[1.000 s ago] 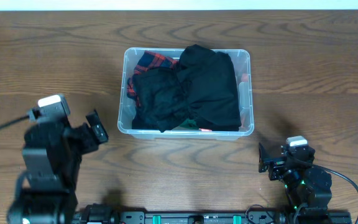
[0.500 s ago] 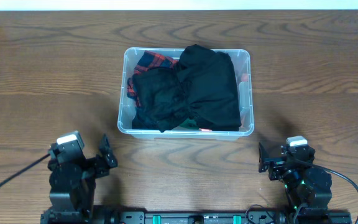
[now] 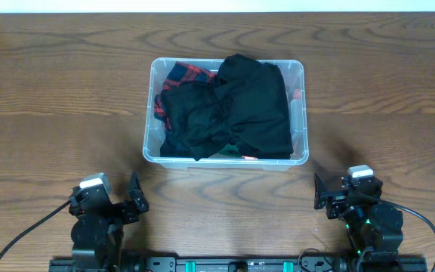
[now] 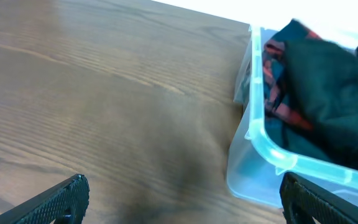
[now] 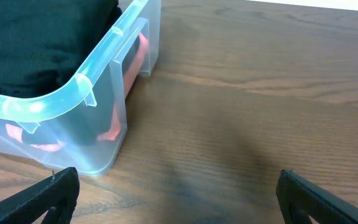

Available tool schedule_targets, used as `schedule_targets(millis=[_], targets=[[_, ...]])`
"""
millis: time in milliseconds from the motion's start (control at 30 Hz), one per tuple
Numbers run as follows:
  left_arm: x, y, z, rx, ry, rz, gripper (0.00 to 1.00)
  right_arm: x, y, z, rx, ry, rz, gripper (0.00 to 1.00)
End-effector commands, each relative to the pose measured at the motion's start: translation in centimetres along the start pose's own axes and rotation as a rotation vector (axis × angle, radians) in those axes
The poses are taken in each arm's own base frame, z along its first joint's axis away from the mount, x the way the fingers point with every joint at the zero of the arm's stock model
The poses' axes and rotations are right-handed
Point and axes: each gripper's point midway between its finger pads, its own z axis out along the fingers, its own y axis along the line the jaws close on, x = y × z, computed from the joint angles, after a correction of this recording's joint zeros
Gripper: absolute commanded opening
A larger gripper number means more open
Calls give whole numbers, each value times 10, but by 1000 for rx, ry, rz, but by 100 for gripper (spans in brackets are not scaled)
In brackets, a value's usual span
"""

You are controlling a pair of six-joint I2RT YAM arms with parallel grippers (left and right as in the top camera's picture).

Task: Pack container

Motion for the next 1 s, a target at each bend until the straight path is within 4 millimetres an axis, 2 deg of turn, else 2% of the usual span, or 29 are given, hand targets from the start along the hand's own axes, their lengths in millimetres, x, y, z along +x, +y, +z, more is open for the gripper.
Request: schedule_targets(millis=[0,333,967], targets=[[13,-1,9,10,20,-5,98,0,3,0,-15,-4,-4,99],[47,1,39,10,60,2,98,0,3,0,-15,-4,-5,99],[46,1,40,10,56,1,98,0,3,0,-15,-4,-5,99]])
